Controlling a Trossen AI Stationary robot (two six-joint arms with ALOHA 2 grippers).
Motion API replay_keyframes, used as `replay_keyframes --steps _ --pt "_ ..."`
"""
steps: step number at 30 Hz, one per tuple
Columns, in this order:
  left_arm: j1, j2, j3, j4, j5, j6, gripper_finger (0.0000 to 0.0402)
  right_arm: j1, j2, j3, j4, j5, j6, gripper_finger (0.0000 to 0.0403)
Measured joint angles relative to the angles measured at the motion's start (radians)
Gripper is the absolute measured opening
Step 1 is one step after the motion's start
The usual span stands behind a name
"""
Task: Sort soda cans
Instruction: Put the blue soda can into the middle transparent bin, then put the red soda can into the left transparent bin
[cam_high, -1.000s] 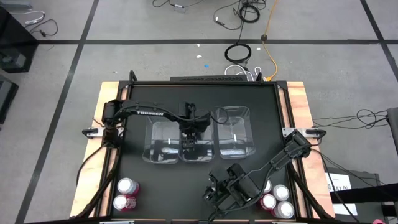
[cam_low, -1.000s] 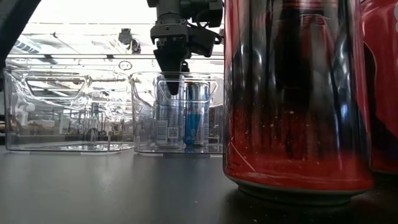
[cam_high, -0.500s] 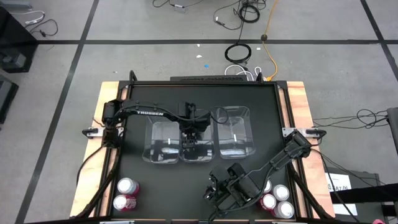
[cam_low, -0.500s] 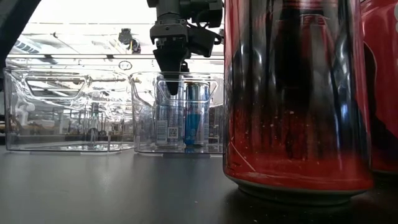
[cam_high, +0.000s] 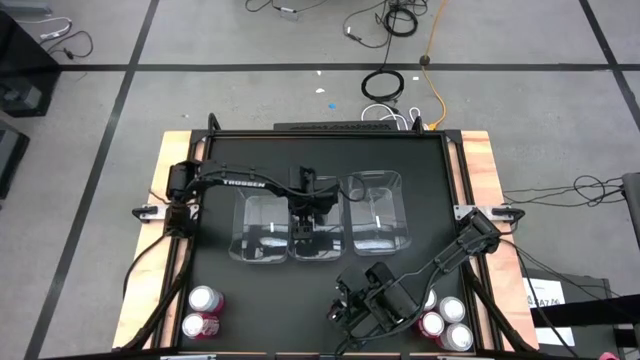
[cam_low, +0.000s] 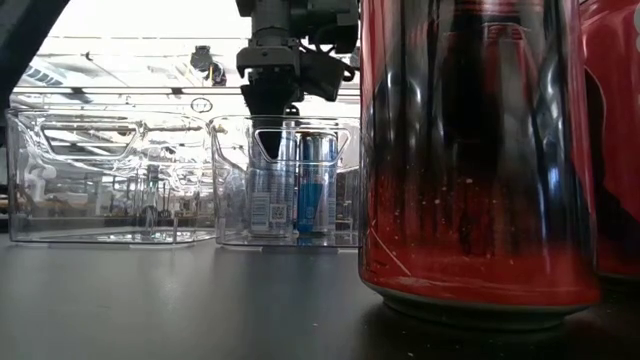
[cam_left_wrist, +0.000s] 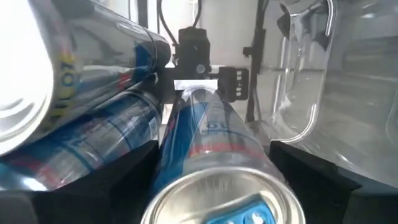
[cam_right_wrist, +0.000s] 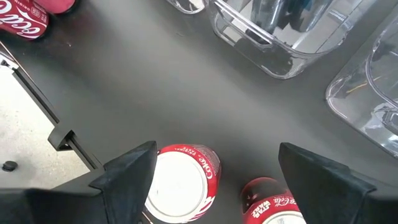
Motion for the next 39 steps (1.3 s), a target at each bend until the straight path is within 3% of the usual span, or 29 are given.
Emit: replay_keyframes --steps 15,25,39 --pt "0.000 -0.002 0.190 -0.170 0.000 -0.002 0.0318 0.011 0.000 0.000 0.005 0.001 -0.001 0.0329" --pt "-0.008 -0.024 0.324 -0.322 -0.027 -0.196 0.0319 0.030 -0.007 0.000 0.002 0.036 -0.035 0.0329" --pt "-0.221 -0.273 0.342 -0.342 -0.033 -0.290 0.0318 0.080 -0.010 0.000 -0.009 0.043 -0.087 0.0329"
